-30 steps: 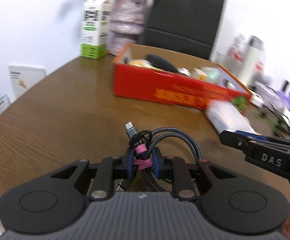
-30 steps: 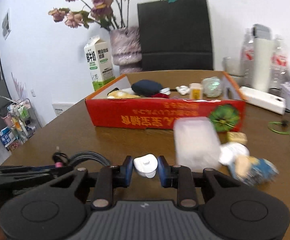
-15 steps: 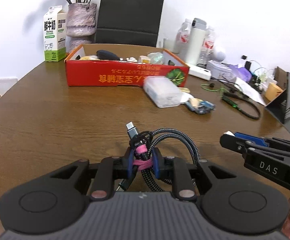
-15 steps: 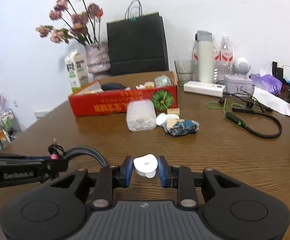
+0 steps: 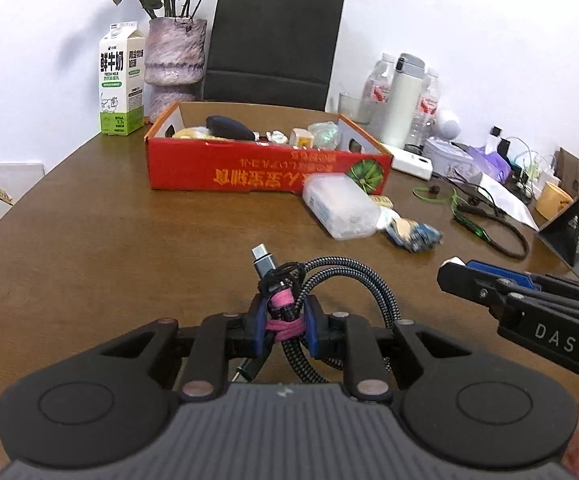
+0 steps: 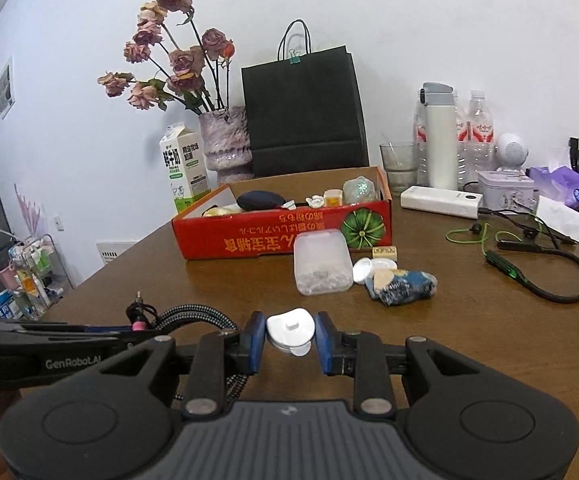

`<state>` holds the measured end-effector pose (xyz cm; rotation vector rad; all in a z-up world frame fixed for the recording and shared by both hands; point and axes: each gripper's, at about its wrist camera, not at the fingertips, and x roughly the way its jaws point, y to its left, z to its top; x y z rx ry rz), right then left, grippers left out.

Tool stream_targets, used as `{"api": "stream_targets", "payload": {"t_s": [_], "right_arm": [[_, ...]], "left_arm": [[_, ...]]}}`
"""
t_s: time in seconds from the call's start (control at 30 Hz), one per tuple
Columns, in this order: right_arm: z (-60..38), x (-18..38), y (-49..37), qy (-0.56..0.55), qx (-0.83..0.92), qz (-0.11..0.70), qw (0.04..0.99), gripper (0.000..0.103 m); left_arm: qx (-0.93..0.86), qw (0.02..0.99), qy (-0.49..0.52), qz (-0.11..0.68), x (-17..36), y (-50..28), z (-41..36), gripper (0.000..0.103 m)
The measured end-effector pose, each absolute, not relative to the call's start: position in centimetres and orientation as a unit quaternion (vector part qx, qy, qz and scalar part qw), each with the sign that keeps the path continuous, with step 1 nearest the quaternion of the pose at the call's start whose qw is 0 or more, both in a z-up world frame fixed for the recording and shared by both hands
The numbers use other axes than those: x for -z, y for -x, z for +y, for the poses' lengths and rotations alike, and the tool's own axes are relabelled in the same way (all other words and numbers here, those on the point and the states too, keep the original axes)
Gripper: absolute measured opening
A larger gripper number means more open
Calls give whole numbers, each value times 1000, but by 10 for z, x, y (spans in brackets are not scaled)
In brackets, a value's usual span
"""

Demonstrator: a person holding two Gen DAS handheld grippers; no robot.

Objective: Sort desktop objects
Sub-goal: 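Carry the cable and earbud case over the red box and open both tools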

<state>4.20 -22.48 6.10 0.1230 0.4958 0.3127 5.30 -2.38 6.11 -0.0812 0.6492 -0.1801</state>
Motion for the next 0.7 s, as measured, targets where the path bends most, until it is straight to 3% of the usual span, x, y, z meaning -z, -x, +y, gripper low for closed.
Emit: {"api": "stream_targets", "payload": {"t_s": [0.37, 0.53, 0.7], "right_arm": [[-236, -112, -181, -58, -188, 210, 958, 26], [-237, -114, -298, -69, -182, 271, 943, 26], [-231, -99, -392, -59, -149, 326, 932, 26]], "left_arm": [[94, 962, 26, 256, -130, -194, -16, 20], [104, 957, 0, 271, -143, -292, -27, 20], [99, 937, -24, 334, -120, -392, -43, 20]]}}
